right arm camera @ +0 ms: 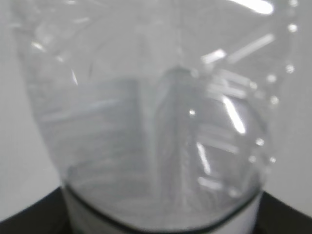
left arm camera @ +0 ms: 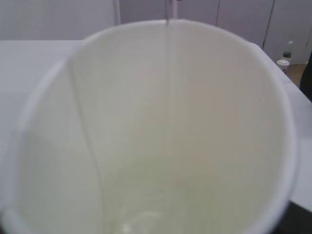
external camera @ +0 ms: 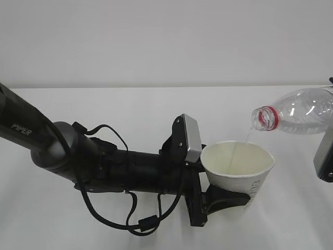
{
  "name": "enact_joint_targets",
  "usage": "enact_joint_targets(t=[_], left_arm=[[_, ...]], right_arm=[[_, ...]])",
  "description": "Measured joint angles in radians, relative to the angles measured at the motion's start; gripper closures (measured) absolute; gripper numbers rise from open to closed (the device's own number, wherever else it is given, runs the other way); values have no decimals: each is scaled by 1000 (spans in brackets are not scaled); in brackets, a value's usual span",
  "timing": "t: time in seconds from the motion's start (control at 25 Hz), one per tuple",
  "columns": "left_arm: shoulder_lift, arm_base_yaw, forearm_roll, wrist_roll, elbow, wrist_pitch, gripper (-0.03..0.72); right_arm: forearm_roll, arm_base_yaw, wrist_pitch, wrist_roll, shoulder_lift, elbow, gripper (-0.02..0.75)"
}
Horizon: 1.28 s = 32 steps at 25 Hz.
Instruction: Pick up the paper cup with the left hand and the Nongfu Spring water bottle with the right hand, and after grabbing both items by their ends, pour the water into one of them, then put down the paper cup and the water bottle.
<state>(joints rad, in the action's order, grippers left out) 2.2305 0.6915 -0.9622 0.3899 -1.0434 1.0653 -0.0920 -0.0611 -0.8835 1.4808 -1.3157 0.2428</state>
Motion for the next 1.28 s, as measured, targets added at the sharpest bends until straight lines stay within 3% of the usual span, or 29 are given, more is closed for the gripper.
enact_joint_targets(t=[1.28], left_arm=[[0,0,0,0,0,-2,190]], right_arm=[[-1,0,-1,15,0,0,298]])
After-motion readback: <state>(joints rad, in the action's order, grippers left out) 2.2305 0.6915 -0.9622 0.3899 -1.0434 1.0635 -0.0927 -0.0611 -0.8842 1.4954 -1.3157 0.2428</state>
